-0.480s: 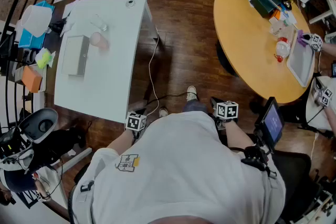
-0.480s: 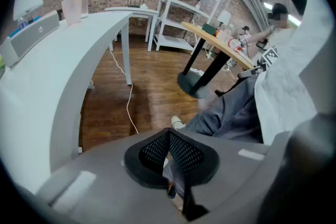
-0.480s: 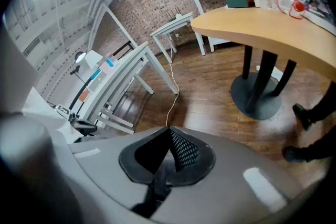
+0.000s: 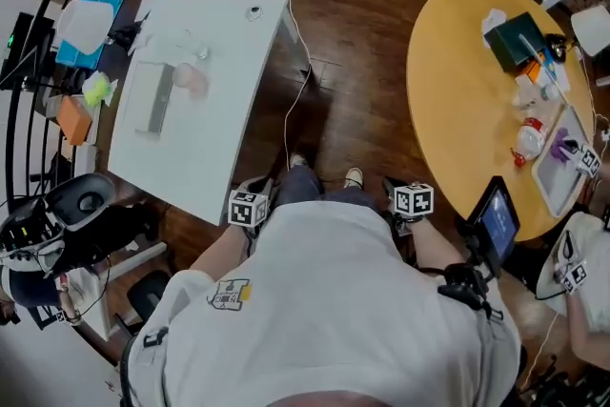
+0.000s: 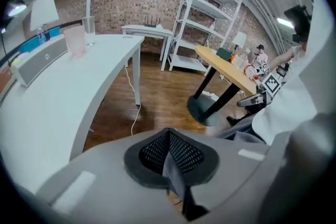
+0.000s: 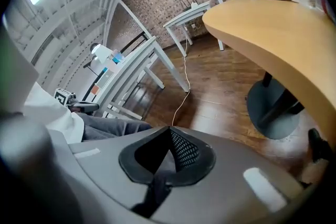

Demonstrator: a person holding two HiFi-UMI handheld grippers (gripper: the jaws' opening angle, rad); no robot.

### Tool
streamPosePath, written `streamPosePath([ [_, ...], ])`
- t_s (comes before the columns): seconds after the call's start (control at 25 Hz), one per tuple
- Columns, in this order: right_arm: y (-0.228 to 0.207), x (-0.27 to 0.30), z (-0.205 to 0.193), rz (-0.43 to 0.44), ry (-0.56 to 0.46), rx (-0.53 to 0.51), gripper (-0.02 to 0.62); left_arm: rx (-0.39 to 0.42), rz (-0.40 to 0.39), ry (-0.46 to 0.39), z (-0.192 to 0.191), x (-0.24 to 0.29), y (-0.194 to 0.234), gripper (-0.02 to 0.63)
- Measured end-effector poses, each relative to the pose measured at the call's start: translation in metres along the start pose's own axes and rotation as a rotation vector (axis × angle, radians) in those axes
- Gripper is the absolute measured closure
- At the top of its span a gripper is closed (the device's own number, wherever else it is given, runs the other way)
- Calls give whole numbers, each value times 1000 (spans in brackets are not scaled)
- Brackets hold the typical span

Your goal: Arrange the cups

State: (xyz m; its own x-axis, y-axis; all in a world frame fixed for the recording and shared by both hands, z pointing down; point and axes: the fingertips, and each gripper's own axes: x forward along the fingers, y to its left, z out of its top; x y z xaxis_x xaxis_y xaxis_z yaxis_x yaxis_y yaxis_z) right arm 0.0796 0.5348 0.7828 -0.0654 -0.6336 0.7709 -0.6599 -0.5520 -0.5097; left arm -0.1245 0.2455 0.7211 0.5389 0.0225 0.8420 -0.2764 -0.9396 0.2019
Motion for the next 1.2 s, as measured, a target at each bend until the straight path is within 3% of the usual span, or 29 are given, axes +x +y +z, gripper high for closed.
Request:
streamPosePath([
  [0.32,9,55,89,-9,23,-64,595,-60,-25,-153,75,26,46,606],
  [0.52,33,96,182,-15,16,-142,595,-89,-93,-284,155,35,90,606],
  [0.68,67,122,270,14,-15,-233,595,-181,-150,-395,212,23,112,606],
  [0.84,121,144,338,92,-27,-380,595,-325,-60,-511,223,3,154,606],
  [1.0,203,173,397,227,-34,-592,595,-418,54,-581,223,-11,189,606],
  [1.2,314,208,429,438,-24,-844,595,-512,198,-624,213,-24,218,606],
])
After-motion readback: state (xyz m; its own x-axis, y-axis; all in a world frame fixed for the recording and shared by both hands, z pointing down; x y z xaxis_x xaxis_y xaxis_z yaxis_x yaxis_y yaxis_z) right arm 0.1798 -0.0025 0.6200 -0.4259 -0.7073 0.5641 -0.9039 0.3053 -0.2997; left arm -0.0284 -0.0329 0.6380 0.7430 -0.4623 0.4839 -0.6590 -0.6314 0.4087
